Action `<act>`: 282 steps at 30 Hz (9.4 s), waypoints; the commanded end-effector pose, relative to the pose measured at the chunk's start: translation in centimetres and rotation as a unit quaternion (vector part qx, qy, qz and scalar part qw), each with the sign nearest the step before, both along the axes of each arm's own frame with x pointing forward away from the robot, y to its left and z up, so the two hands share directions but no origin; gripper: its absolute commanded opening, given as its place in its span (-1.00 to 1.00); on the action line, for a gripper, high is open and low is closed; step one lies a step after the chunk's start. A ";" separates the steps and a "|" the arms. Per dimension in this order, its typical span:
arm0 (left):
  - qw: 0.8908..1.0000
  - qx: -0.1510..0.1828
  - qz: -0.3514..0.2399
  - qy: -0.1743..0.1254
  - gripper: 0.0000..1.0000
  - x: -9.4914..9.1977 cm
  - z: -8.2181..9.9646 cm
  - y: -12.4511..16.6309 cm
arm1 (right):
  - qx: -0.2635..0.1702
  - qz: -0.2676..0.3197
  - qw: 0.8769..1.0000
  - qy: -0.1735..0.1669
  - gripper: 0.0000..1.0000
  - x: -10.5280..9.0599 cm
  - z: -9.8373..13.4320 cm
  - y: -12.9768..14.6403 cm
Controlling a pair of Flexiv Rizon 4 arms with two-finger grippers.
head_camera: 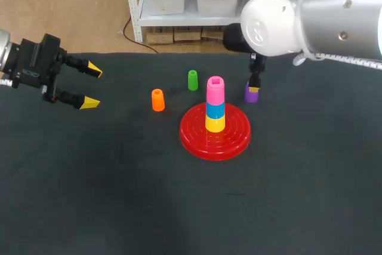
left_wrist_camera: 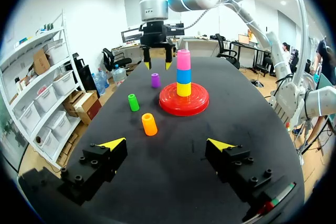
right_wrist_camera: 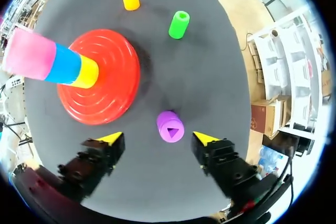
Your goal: Pick up and stack the cylinders on the red base in this order: pink,purple,orange,green
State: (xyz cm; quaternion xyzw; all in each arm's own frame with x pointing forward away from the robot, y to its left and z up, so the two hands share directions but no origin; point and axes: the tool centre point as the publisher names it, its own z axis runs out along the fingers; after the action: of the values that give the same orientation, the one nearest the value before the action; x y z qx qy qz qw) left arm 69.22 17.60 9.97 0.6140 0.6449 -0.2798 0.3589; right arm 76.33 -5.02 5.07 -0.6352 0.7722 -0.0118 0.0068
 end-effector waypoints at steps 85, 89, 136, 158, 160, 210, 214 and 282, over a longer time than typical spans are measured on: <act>1.000 -0.001 0.001 -0.002 1.00 -0.1 -0.1 0.0 | 0.014 0.144 0.987 0.070 -1.00 -10.1 16.2 10.7; 1.000 -0.001 0.001 -0.002 1.00 -0.1 -0.1 0.0 | 0.003 0.134 0.988 0.082 -1.00 -10.2 15.5 10.6; 1.000 -0.001 0.001 -0.002 1.00 -0.1 -0.1 0.0 | -0.005 0.051 0.998 0.028 -1.00 -12.3 10.1 9.3; 1.000 -0.001 0.001 -0.002 1.00 -0.1 -0.1 0.0 | 0.021 0.073 0.997 -0.005 1.00 -9.0 13.2 11.5; 1.000 -0.001 0.001 -0.002 1.00 -0.1 -0.1 0.0 | 0.021 0.085 0.996 -0.015 1.00 -8.3 14.2 12.3; 1.000 -0.001 0.001 -0.002 1.00 -0.1 -0.1 0.0 | 0.029 0.096 0.995 0.029 1.00 -3.0 -1.7 24.7; 1.000 -0.001 0.001 -0.002 1.00 -0.1 -0.1 0.0 | 0.027 0.084 0.996 0.033 1.00 -2.7 -2.0 24.2; 1.000 -0.001 0.001 -0.002 1.00 -0.1 -0.1 0.0 | 0.017 0.099 0.994 -0.039 -1.00 -2.2 11.6 20.3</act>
State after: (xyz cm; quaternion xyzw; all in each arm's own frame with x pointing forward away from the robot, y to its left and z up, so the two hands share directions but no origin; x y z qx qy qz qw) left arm 69.22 17.60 9.97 0.6140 0.6449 -0.2798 0.3589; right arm 76.72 17.61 12.03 -0.7066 0.7066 -0.0221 0.0298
